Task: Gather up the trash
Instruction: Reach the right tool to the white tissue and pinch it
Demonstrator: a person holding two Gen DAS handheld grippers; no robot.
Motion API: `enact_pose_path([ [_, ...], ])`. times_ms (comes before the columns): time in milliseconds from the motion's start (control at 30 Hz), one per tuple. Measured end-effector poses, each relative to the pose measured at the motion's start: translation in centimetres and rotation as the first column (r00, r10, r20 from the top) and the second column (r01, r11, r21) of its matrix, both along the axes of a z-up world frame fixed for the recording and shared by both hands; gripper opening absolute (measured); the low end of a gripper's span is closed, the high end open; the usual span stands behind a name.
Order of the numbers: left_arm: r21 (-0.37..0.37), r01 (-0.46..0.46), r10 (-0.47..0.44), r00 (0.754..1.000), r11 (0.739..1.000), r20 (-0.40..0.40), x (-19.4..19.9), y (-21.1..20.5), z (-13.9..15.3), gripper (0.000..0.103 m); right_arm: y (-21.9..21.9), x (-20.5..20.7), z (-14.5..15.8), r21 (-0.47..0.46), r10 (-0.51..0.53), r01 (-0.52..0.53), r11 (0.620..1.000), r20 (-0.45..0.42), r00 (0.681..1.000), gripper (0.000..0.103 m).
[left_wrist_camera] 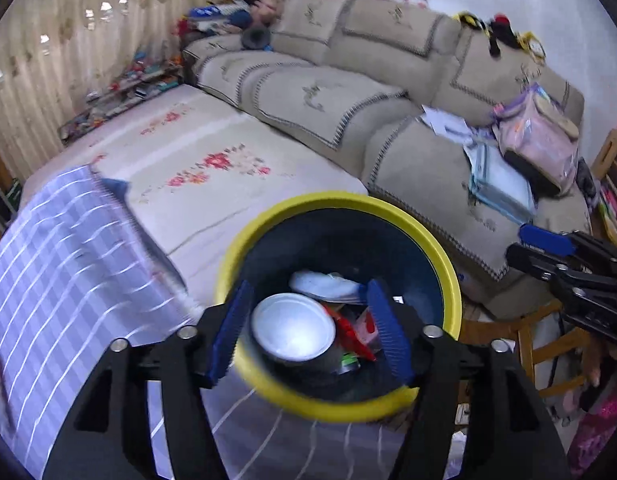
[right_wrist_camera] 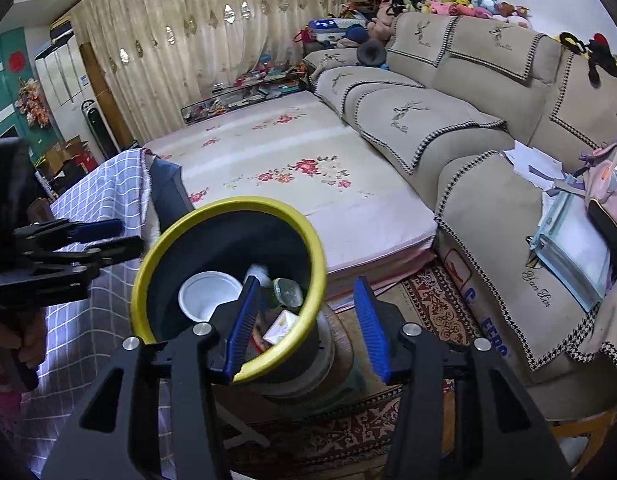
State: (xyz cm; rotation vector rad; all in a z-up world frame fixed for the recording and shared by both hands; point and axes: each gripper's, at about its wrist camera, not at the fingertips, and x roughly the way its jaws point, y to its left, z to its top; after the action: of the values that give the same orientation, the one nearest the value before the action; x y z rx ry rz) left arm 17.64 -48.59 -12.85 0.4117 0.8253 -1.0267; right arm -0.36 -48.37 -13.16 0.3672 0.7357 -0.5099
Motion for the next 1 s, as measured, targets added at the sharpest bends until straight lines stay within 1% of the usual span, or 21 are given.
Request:
enact_pose_path([
  [33,-0.022,-0.025,0.025,1.0,0.999,0.0,0.0,1.7,0.5,0.069,0.5,0.4,0.0,0.0,0.012,-0.012,1.0,0.0,1.0,0.047],
  [133,-0.072,-0.098,0.098,0.995,0.993,-0.003,0.1,7.2,1.5,0.071,2.0,1.7,0.1,0.0,0.052,-0.052,0.999,-0.002,0.999,0.047],
  [200,-0.101,-0.162,0.164,0.987,0.982,0.005,0.1,11.6,2.1,0.076,3.4,2.8,0.2,0.0,0.084,-0.084,0.997,-0.004,0.996,0.047],
  [233,-0.116,-0.204,0.207,0.978,0.972,0.014,0.0,14.3,2.4,0.077,4.3,3.6,0.2,-0.001,0.105,-0.105,0.994,-0.006,0.994,0.047],
  [300,-0.144,-0.26,0.265,0.964,0.955,0.022,0.0,18.5,2.9,0.077,6.0,5.0,0.4,-0.002,0.143,-0.143,0.99,-0.007,0.99,0.047],
  [333,-0.16,-0.304,0.313,0.949,0.939,0.036,0.0,21.3,3.2,0.079,7.1,5.8,0.5,-0.002,0.166,-0.166,0.986,-0.007,0.986,0.047],
  [367,-0.166,-0.331,0.343,0.938,0.929,0.047,0.0,22.9,3.4,0.081,7.9,6.5,0.5,-0.001,0.184,-0.184,0.983,-0.007,0.983,0.047],
  [400,-0.177,-0.379,0.395,0.916,0.908,0.066,0.1,25.6,3.7,0.081,9.1,7.5,0.6,-0.001,0.21,-0.21,0.978,-0.007,0.978,0.047],
  [433,-0.184,-0.406,0.425,0.902,0.895,0.076,0.2,27.4,3.8,0.082,10.4,8.4,0.8,-0.002,0.238,-0.238,0.971,-0.004,0.971,0.047],
  [467,-0.197,-0.449,0.472,0.877,0.872,0.093,0.5,30.0,4.1,0.082,11.4,9.2,1.1,-0.002,0.259,-0.259,0.966,0.0,0.966,0.048],
  [533,-0.215,-0.508,0.538,0.835,0.834,0.113,0.9,33.9,4.4,0.084,14.2,11.2,1.4,0.003,0.314,-0.315,0.949,0.012,0.949,0.049],
  [633,-0.243,-0.597,0.636,0.76,0.765,0.135,2.0,40.1,4.3,0.085,18.6,14.1,1.9,0.009,0.388,-0.388,0.922,0.027,0.921,0.049],
  [667,-0.245,-0.614,0.654,0.743,0.75,0.142,2.4,41.3,4.2,0.085,19.9,15.0,2.0,0.01,0.409,-0.41,0.912,0.028,0.912,0.049],
  [733,-0.248,-0.658,0.699,0.698,0.711,0.154,3.1,44.2,3.6,0.085,23.1,17.0,2.2,0.006,0.461,-0.461,0.887,0.031,0.887,0.049],
  [767,-0.247,-0.674,0.715,0.682,0.696,0.154,3.5,45.4,3.3,0.085,24.3,17.6,2.4,0.002,0.478,-0.479,0.878,0.034,0.878,0.049],
  [833,-0.252,-0.7,0.74,0.66,0.669,0.132,4.0,47.4,2.7,0.085,27.1,19.3,2.5,0.002,0.516,-0.516,0.856,0.039,0.856,0.049],
  [933,-0.265,-0.719,0.76,0.643,0.642,0.096,4.5,49.2,2.2,0.085,30.3,21.3,2.2,0.037,0.561,-0.563,0.826,0.045,0.827,0.049],
  [1000,-0.278,-0.727,0.771,0.63,0.627,0.093,4.5,49.2,2.2,0.085,32.3,22.2,2.0,0.048,0.589,-0.59,0.806,0.038,0.807,0.049],
])
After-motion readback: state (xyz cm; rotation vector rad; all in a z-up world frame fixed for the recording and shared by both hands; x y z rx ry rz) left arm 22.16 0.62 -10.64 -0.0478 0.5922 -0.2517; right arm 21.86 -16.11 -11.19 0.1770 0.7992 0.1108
